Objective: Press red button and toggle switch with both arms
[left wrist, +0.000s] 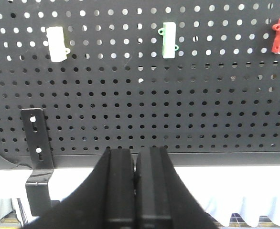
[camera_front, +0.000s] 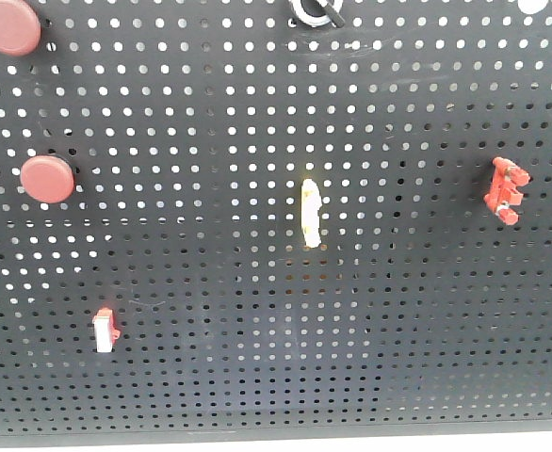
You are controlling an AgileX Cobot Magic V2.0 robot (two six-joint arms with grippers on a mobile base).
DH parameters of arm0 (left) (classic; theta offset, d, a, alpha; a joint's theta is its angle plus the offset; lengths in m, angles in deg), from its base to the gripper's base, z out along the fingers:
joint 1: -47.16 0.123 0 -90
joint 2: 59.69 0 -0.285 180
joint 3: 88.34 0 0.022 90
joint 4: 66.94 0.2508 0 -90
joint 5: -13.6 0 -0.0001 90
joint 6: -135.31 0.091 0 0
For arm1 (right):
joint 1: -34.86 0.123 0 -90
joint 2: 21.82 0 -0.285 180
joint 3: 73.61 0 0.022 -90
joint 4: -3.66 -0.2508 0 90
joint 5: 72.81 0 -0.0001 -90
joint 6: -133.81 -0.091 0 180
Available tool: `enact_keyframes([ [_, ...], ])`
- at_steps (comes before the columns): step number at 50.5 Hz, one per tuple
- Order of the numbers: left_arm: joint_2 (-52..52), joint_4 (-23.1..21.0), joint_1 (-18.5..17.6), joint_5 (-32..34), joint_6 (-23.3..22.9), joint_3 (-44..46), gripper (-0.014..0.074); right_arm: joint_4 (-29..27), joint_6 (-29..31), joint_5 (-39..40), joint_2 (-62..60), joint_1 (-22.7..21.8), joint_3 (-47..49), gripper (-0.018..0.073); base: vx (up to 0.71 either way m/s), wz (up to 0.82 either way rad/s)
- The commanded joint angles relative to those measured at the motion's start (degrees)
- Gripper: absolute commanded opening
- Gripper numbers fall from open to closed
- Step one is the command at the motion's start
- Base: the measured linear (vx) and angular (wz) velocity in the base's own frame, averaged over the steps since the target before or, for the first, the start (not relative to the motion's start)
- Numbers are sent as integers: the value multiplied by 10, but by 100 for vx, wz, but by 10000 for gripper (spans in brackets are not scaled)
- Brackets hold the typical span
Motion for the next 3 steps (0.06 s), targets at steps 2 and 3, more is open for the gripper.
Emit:
enact_keyframes([
  [2,-3,-6,-1,45,-5,-19,1,2,3,44,-5,-3,-6,0,0,0],
  [3,-3,-6,-1,45,-5,-19,1,2,3,44,-5,-3,-6,0,0,0],
])
